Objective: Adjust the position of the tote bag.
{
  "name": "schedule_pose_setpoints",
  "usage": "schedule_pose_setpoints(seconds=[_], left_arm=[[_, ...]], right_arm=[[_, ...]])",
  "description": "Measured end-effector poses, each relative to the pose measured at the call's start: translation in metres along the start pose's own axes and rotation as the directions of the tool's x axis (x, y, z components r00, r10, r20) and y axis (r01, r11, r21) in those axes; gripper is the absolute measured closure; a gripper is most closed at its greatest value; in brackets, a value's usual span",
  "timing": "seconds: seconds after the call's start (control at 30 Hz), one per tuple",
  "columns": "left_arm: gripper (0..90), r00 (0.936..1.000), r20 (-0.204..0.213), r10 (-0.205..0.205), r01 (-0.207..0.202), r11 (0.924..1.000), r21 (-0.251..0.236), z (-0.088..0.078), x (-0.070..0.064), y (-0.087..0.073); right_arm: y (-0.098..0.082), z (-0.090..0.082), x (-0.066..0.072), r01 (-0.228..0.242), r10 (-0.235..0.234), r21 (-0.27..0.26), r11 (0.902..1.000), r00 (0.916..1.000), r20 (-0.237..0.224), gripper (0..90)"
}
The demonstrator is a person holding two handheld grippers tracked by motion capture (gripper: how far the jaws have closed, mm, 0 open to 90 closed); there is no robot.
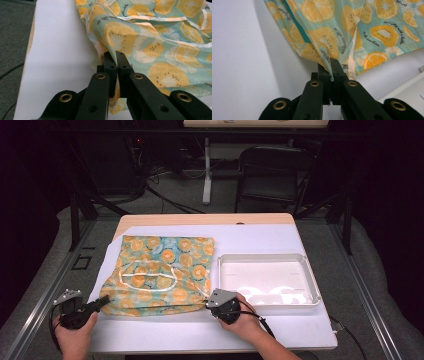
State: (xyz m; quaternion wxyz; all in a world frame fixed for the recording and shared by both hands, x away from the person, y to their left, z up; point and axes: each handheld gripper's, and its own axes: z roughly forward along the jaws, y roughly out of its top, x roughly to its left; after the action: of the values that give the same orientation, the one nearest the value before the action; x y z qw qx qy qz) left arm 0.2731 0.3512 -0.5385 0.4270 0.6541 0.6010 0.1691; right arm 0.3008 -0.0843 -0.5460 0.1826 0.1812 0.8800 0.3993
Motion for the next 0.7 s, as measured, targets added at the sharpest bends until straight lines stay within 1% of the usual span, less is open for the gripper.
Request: schedule_pose_setpoints(seconds=[0.03, 0.07, 0.13, 0.17, 0.2, 0.23, 0.27, 0.33, 0.37, 0.4, 0.43, 0.47, 0.5, 0.57, 0.6, 0.67, 0.7], left_arm=[[89.9, 1.0, 0.0, 0.0, 0.0, 1.0, 0.0, 0.0, 0.0, 0.0], [89.9, 0.9996, -0.015, 0.026, -0.026, 0.9996, -0.014, -0.002, -0.002, 0.001], [89.9, 0.9982, -0.028, 0.053, -0.054, 0.9983, -0.025, -0.004, -0.005, 0.002], [89.8, 0.9982, -0.028, 0.053, -0.054, 0.9983, -0.025, -0.004, -0.005, 0.002], [89.8, 0.9967, -0.038, 0.072, -0.073, 0.9968, -0.034, -0.006, -0.008, 0.003], [89.9, 0.9964, -0.041, 0.075, -0.076, 0.9961, -0.044, -0.006, -0.009, 0.003], [89.9, 0.9954, -0.044, 0.085, -0.087, 0.9953, -0.043, -0.007, -0.01, 0.003], [89.9, 0.9929, -0.055, 0.106, -0.109, 0.9924, -0.057, -0.008, -0.012, 0.004], [89.9, 0.9913, -0.062, 0.117, -0.12, 0.991, -0.059, -0.009, -0.014, 0.004], [89.9, 0.9899, -0.066, 0.126, -0.13, 0.9895, -0.063, -0.009, -0.014, 0.004], [89.8, 0.9868, -0.075, 0.143, -0.148, 0.9871, -0.061, -0.01, -0.016, 0.005], [89.8, 0.9854, -0.081, 0.15, -0.155, 0.9856, -0.067, -0.01, -0.018, 0.004], [89.8, 0.9819, -0.09, 0.166, -0.172, 0.9833, -0.06, -0.01, -0.019, 0.005], [89.8, 0.9786, -0.099, 0.18, -0.187, 0.9801, -0.066, -0.01, -0.021, 0.005], [89.8, 0.9762, -0.106, 0.19, -0.197, 0.9782, -0.066, -0.009, -0.022, 0.005], [89.8, 0.9701, -0.118, 0.212, -0.22, 0.9738, -0.058, -0.01, -0.023, 0.006], [89.8, 0.9685, -0.119, 0.219, -0.227, 0.9722, -0.059, -0.01, -0.023, 0.006]], right_arm=[[0.001, -0.001, -0.001, 0.003, -0.003, 0.004, 1.0, 1.0, -0.006, 89.8], [0.001, -0.001, -0.001, -0.006, 0.006, -0.004, 1.0, 0.9999, -0.009, 89.8], [0.001, -0.002, -0.002, -0.018, 0.017, -0.009, 0.9998, 0.9997, -0.016, 89.8], [0.001, -0.002, -0.002, -0.018, 0.017, -0.009, 0.9998, 0.9997, -0.016, 89.8], [0.001, -0.002, -0.002, -0.025, 0.025, -0.011, 0.9996, 0.9995, -0.02, 89.8], [0.001, -0.003, -0.004, -0.039, 0.039, -0.015, 0.9991, 0.9989, -0.027, 89.8], [0.001, -0.003, -0.004, -0.047, 0.046, -0.019, 0.9987, 0.9984, -0.033, 89.7], [0.001, -0.004, -0.006, -0.064, 0.063, -0.026, 0.9976, 0.9972, -0.041, 89.8], [0.001, -0.004, -0.007, -0.071, 0.069, -0.027, 0.9971, 0.9965, -0.047, 89.7], [0.001, -0.004, -0.007, -0.088, 0.087, -0.035, 0.9955, 0.995, -0.05, 89.7], [0.001, -0.005, -0.008, -0.087, 0.085, -0.031, 0.9958, 0.9949, -0.055, 89.7], [0.001, -0.005, -0.008, -0.096, 0.094, -0.035, 0.9947, 0.994, -0.056, 89.7], [0.001, -0.005, -0.009, -0.099, 0.097, -0.036, 0.9944, 0.9936, -0.058, 89.8], [0.001, -0.006, -0.009, -0.1, 0.097, -0.035, 0.9944, 0.9934, -0.06, 89.7], [0.001, -0.006, -0.009, -0.112, 0.109, -0.041, 0.9928, 0.9922, -0.06, 89.7], [0.001, -0.006, -0.011, -0.115, 0.112, -0.039, 0.9927, 0.9915, -0.066, 89.7], [0.001, -0.006, -0.011, -0.115, 0.113, -0.037, 0.9926, 0.9914, -0.067, 89.8]])
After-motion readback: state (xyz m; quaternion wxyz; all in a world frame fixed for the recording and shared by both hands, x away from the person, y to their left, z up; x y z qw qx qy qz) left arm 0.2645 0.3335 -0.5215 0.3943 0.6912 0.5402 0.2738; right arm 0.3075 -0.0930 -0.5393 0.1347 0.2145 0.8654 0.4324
